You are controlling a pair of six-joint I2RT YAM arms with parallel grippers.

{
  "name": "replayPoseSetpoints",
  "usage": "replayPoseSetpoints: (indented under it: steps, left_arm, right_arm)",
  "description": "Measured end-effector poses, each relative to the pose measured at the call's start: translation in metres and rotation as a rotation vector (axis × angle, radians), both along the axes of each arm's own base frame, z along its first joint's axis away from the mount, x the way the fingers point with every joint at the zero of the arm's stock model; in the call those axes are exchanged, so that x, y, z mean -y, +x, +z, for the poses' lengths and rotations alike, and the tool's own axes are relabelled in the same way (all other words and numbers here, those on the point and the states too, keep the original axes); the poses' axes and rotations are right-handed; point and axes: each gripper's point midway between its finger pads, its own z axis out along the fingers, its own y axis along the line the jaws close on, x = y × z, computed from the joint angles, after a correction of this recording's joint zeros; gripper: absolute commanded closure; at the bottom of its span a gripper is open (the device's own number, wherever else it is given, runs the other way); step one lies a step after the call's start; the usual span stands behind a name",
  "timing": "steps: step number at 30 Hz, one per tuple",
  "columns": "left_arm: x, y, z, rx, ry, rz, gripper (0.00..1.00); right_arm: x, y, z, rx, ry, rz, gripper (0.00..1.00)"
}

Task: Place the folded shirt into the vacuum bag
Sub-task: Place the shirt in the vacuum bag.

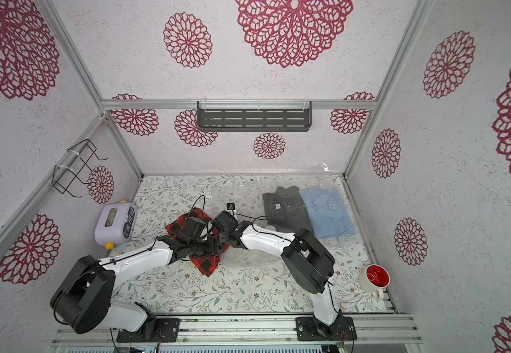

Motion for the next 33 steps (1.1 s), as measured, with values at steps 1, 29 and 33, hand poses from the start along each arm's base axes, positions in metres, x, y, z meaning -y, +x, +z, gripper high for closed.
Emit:
replayPoseSetpoints:
  steps: [1, 29, 33]
  left_arm:
    - [-0.007, 0.003, 0.006, 0.010, -0.003, 0.025, 0.38]
    - [-0.208, 0.112, 0.028, 0.075, 0.074, 0.633, 0.15]
    - [-0.202, 0.140, 0.021, 0.062, 0.091, 0.539, 0.17]
  right_arm:
    - [0.000, 0.000, 0.000, 0.002, -0.005, 0.003, 0.80]
    - [-0.060, 0.071, -0.020, 0.147, -0.361, 0.181, 0.76]
    - [-0.065, 0.079, -0.022, 0.151, -0.378, 0.188, 0.98]
